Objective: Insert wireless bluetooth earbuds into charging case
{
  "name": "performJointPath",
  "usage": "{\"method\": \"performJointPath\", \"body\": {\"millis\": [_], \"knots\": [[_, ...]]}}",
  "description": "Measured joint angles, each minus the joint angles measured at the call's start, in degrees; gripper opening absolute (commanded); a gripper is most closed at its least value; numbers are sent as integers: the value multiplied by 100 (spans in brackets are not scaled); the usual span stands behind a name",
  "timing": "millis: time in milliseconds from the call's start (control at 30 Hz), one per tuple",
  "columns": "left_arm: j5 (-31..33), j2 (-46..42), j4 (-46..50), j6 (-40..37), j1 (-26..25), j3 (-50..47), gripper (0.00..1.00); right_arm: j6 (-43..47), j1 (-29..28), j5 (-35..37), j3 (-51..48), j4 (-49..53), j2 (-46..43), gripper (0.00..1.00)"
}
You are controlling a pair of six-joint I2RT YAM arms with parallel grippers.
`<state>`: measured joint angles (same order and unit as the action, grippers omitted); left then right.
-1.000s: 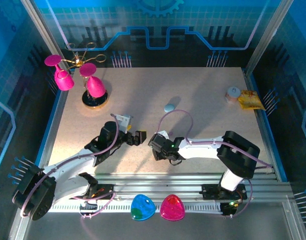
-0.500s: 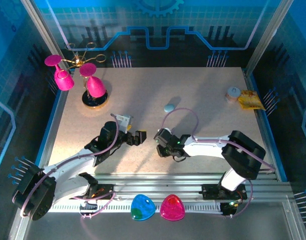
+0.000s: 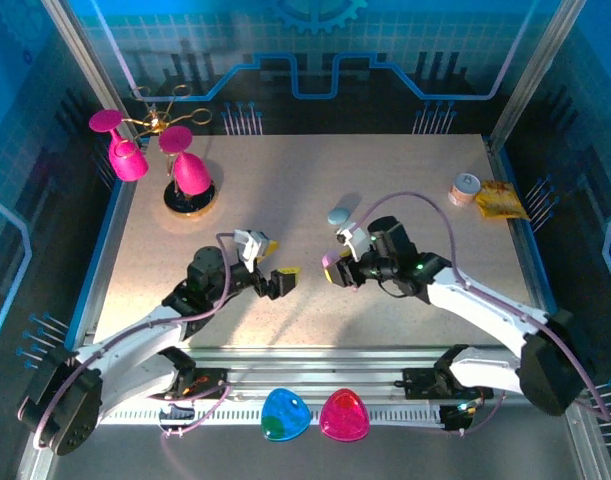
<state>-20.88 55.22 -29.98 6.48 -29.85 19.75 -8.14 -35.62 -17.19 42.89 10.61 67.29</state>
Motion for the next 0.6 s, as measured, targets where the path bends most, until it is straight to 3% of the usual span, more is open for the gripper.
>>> {"method": "performJointPath", "body": {"millis": [333, 600], "knots": [[-1698, -201, -7, -417, -35, 267, 95, 1281, 192, -2133, 835, 1300, -516, 15], [-2573, 133, 236, -560, -326, 737, 86, 2057, -101, -2677, 1587, 2168, -267, 14]]}}
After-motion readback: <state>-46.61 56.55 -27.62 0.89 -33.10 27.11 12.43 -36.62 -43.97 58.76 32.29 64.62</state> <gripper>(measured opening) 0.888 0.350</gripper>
